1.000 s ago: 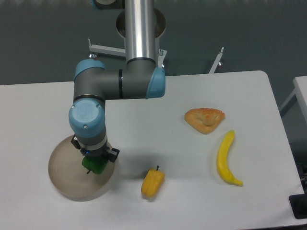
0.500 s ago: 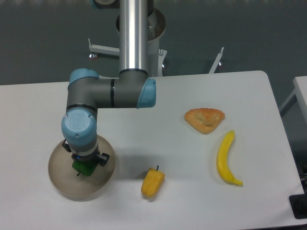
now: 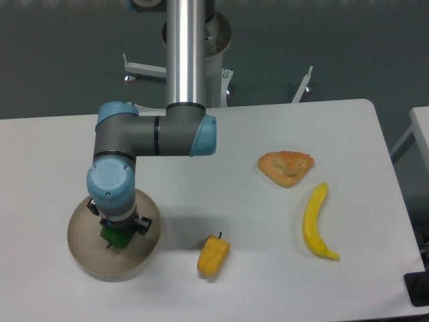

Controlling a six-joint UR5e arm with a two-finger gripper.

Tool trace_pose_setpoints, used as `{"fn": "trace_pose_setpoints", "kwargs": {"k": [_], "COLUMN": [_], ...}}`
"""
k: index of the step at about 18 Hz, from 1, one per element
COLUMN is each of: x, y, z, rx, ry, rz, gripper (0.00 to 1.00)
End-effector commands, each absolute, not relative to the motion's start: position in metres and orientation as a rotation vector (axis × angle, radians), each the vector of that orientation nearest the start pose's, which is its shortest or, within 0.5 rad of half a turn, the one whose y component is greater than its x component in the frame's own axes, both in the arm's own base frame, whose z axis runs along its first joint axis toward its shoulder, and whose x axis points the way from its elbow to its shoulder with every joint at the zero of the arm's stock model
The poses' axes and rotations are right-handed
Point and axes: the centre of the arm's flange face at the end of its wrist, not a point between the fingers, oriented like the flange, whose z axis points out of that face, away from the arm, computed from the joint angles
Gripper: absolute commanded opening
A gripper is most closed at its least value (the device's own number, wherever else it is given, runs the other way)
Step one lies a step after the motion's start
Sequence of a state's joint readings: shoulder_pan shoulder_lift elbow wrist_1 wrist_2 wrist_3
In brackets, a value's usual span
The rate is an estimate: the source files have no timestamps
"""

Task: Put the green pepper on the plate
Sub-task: 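Lower the green pepper onto the plate, then open the gripper to release the green pepper on the plate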

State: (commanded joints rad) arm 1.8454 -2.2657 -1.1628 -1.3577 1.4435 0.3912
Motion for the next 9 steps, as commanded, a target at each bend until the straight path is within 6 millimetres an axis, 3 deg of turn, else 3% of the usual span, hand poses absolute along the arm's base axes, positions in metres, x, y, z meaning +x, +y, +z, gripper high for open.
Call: {"fn": "trace_pose_setpoints", "kwargs": {"k": [1,4,9], "x": [-0.061,-0.062,-0.071], "y": [0.753,0.754,0.752], "z": [0.272,0.274,0.307], "rx": [-3.148,-3.141,-3.096], "ry": [0.175,0.171,0.187], "rz": [-0.218,-0.210,-0.173], "gripper": [0.73,0.99,1.00]}}
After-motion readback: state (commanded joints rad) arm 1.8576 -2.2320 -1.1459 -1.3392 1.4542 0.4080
